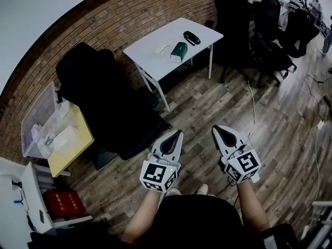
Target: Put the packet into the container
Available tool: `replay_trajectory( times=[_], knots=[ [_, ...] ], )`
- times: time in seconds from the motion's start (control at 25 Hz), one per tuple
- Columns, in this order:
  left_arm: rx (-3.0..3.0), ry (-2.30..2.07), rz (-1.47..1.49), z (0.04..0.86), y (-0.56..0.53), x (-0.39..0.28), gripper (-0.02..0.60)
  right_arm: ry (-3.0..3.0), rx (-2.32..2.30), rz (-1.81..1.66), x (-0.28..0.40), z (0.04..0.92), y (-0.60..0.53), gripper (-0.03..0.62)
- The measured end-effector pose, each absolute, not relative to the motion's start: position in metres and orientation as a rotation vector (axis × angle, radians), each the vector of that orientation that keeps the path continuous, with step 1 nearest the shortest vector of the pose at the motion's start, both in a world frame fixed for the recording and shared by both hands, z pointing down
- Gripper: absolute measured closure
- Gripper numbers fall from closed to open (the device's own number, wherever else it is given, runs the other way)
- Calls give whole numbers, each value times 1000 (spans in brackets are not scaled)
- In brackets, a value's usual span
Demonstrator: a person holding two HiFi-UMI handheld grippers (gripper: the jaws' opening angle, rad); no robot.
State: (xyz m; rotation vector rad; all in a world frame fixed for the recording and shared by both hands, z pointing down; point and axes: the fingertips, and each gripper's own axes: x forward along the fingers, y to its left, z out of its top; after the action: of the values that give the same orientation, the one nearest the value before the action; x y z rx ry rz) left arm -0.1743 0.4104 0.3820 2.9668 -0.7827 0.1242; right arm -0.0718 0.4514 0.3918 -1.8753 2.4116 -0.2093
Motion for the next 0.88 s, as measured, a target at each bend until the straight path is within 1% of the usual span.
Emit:
replay_trajectory(
  times=[0.24, 0.6, 0.88],
  knots=[
    [2967, -823, 149, 386, 418, -155, 584, 2450, -1864, -199, -52, 397, 453, 589],
    [2969, -861, 206, 389, 410, -148, 584, 2456, -1831, -197, -46, 397, 443, 589],
    [2981, -848, 195, 391, 388, -143, 584, 2459, -1840, -176, -41, 399, 421, 589]
  ],
)
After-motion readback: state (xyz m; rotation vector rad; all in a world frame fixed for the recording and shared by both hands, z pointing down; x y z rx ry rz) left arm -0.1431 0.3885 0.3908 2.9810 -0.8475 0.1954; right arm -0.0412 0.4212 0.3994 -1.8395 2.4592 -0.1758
